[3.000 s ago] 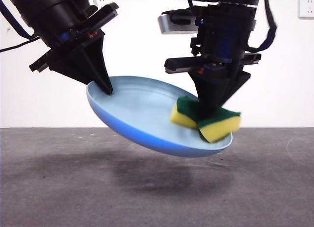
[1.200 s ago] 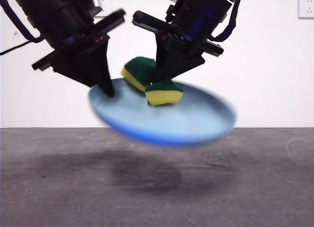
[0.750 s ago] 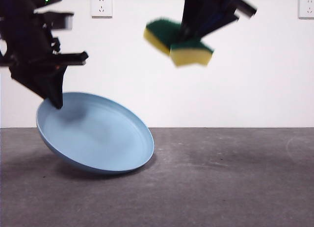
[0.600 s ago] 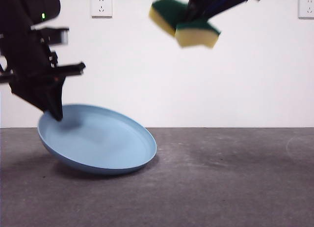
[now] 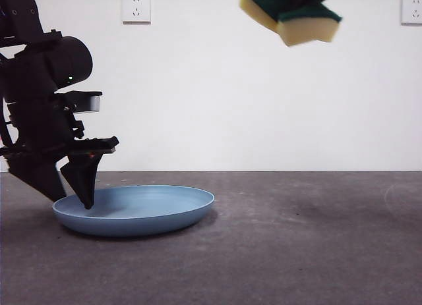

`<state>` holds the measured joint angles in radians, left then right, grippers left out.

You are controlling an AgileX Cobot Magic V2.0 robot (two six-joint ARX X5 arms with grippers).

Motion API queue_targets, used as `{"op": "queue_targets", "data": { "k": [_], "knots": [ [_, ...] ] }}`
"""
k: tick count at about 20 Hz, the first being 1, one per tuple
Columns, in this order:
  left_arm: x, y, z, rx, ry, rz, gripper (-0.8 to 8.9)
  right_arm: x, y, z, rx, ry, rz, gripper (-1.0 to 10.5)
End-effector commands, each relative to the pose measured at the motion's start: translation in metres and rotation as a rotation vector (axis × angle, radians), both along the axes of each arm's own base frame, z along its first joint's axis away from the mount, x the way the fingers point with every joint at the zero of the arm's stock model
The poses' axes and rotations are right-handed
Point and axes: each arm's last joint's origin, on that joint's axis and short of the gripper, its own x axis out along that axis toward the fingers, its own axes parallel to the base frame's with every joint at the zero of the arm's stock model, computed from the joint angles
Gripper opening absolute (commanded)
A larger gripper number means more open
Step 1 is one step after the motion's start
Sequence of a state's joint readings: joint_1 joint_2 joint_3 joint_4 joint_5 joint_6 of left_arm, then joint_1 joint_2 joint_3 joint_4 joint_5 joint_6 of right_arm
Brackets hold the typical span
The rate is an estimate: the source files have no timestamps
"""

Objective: Pick up the plate,pick up the cloth,clean the plate with the cloth

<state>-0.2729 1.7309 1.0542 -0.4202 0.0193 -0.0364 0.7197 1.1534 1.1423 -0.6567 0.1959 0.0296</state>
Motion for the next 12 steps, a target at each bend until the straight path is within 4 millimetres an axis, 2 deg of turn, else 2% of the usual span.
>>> {"op": "queue_targets", "data": {
  "k": [1,3,6,9,12],
  "knots": [
    [-0.008,-0.001,0.017,-0.059,-0.021,0.013,3.45,0.012,0.005,-0.011,-0.046,-0.004,-0.067,-0.1],
    [-0.018,-0.005,0.041,-0.114,-0.079,-0.009,3.45,0.025,0.007,-0.019,-0.042,0.015,-0.104,-0.1],
    [-0.044,-0.009,0.089,-0.198,-0.214,-0.055,3.45,0.055,0.011,-0.049,-0.053,0.124,-0.169,-0.1],
    [-0.083,-0.008,0.133,-0.27,-0.324,-0.107,3.45,0.086,0.01,-0.09,-0.011,0.335,-0.154,-0.1],
    [-0.125,-0.002,0.165,-0.329,-0.402,-0.15,3.45,0.109,0.009,-0.13,-0.028,0.462,-0.188,0.1]
  ]
}}
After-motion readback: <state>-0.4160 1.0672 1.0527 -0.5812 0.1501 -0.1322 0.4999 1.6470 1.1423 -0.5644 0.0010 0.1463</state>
